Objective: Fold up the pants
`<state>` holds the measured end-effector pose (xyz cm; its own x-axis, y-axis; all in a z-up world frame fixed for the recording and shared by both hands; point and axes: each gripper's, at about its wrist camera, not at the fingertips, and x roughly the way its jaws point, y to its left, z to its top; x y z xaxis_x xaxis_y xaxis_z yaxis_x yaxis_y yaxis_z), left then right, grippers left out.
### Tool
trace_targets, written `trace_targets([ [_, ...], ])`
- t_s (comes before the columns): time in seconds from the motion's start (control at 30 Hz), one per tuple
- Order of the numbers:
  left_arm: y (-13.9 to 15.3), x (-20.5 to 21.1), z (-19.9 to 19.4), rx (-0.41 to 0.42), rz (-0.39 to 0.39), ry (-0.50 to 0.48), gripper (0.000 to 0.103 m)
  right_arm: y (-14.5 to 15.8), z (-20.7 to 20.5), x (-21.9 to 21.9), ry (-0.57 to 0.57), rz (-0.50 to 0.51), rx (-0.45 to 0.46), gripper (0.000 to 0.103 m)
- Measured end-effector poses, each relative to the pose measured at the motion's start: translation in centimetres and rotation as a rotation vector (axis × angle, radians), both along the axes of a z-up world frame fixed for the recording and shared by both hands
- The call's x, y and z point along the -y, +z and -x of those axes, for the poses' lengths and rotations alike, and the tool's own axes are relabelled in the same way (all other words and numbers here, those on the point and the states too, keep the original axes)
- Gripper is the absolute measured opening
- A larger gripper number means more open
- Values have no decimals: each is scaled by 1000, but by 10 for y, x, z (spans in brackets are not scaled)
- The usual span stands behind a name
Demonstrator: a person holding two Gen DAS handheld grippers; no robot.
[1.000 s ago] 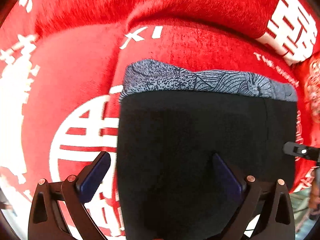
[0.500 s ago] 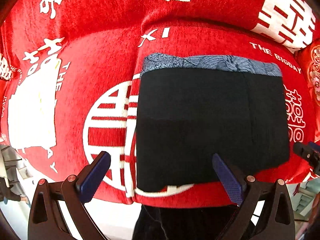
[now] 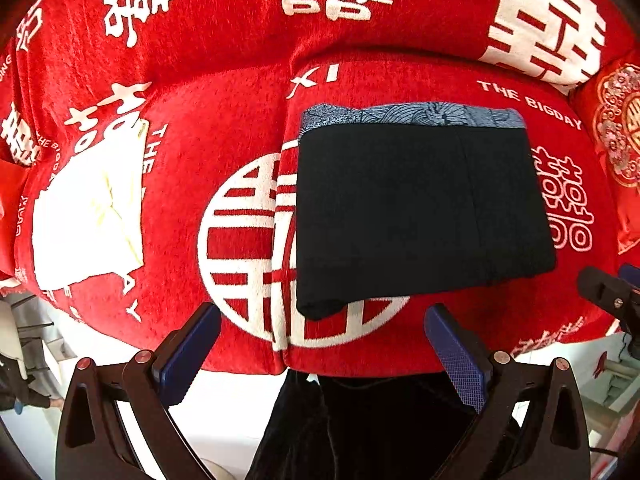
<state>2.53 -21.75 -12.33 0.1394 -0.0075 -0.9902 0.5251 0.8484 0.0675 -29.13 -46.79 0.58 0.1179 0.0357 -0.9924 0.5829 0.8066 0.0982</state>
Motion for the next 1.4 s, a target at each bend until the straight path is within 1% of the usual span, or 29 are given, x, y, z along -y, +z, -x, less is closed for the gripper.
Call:
trace_targets([
  [0.07, 5, -2, 4, -10, 11, -11, 102, 5, -2, -7, 7, 5, 3, 103],
  [0.23, 16, -5, 11, 0, 12, -28, 102, 16, -3, -24, 16, 32, 2, 103],
  [0.37, 24, -8, 14, -5, 36, -32, 102, 24, -2, -32, 26, 54, 1, 103],
  [0.47, 28, -8, 18, 6, 45, -44, 102, 27, -2, -37, 32, 79, -6, 103],
  [0.57, 31, -9, 20, 14, 45, -43, 102, 28, -2, -40, 37, 82, -11, 103],
  [0.73, 31, -9, 20, 10, 45, -46, 102, 29, -2, -42, 54, 106, -12, 103],
  [0.87, 28, -5, 21, 13, 30, -57, 102, 28, -4, -37, 68, 111, -19, 103],
  [1.03, 19, 3, 24, 23, -19, -64, 102, 22, -6, -29, 90, 99, -30, 103],
  [1.13, 17, 7, 28, 32, -34, -61, 102, 18, -5, -25, 101, 90, -40, 103],
  [1.3, 19, 15, 34, 42, -37, -51, 102, 13, -4, -21, 131, 89, -57, 103],
  [1.4, 18, 19, 35, 45, -50, -45, 102, 12, -3, -17, 136, 71, -60, 103],
])
